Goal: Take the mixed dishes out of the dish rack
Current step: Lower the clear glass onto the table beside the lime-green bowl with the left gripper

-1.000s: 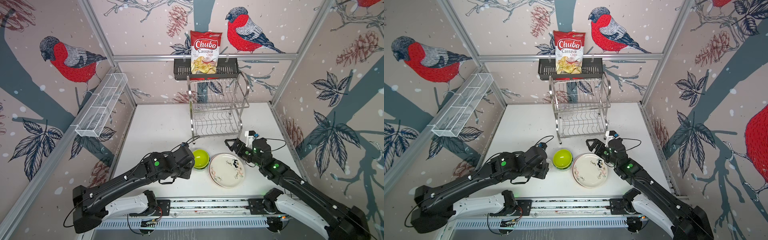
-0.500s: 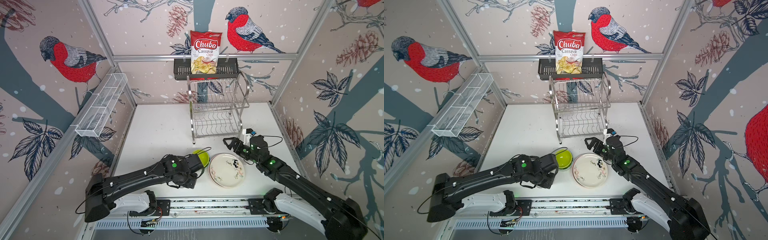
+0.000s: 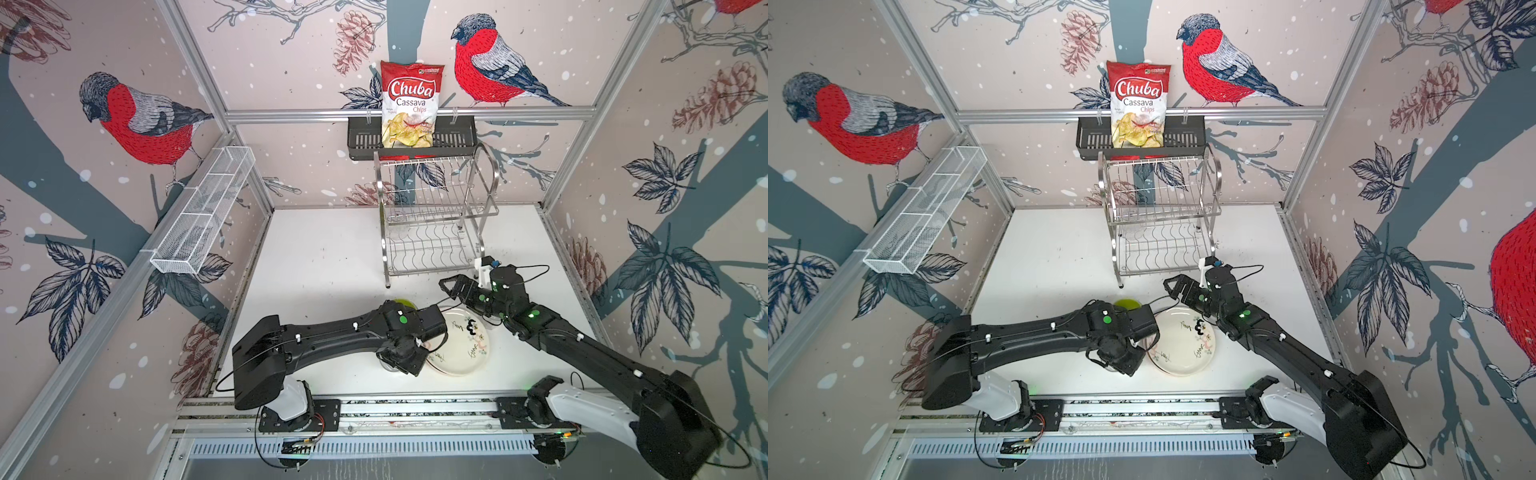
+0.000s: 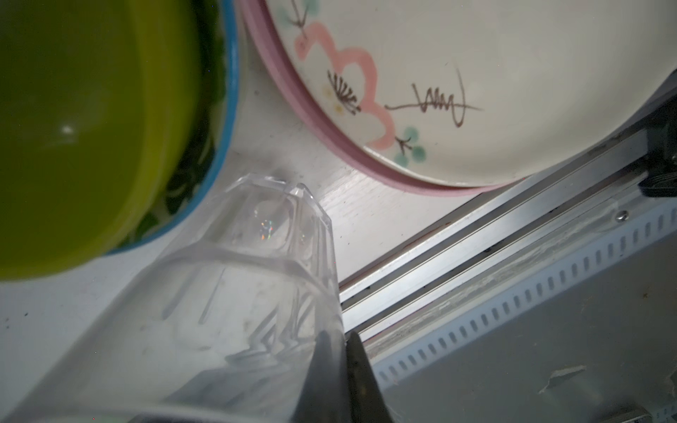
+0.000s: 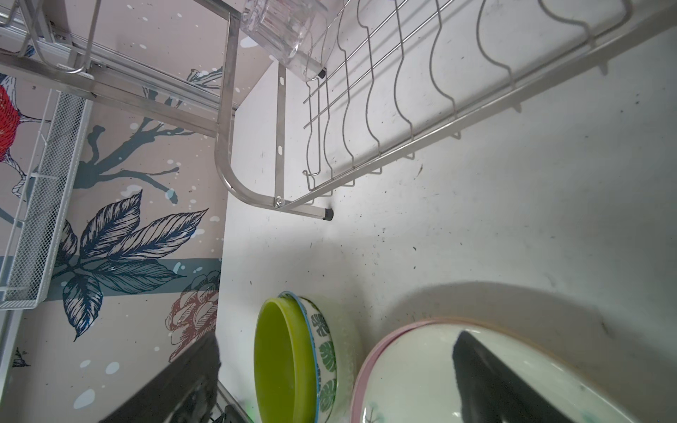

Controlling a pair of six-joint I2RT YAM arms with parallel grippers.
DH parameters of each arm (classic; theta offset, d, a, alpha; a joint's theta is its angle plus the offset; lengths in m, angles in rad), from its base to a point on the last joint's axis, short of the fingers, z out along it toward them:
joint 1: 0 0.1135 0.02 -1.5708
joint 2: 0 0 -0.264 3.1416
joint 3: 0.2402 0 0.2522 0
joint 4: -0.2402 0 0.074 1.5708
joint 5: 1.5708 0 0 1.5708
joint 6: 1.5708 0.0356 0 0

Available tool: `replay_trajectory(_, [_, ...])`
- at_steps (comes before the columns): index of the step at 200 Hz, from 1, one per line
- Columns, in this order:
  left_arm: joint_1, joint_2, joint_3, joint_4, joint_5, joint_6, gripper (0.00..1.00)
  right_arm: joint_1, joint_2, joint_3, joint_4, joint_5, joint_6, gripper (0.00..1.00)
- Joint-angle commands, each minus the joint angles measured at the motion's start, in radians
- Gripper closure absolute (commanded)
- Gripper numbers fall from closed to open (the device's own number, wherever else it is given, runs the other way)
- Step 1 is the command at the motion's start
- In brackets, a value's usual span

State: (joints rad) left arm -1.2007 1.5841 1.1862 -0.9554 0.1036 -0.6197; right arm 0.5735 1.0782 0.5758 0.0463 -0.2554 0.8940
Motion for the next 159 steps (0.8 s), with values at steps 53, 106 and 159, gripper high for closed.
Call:
replay_trajectory(53, [-0.001, 0.105, 0.035, 0.009, -0.003, 0.102, 1.0, -0.036, 0.005, -0.016, 0.029, -0.021, -0.01, 0.01])
replay_trajectory(106, [0.001, 0.124, 0.046, 0.009, -0.014, 0.112, 0.78, -0.052, 0.005, -0.03, 0.032, -0.03, -0.006, 0.01])
replay_trajectory(159, [0.001, 0.064, 0.047, 0.007, -0.015, 0.073, 0.7, -0.053, -0.011, -0.025, 0.033, -0.044, 0.01, 0.01])
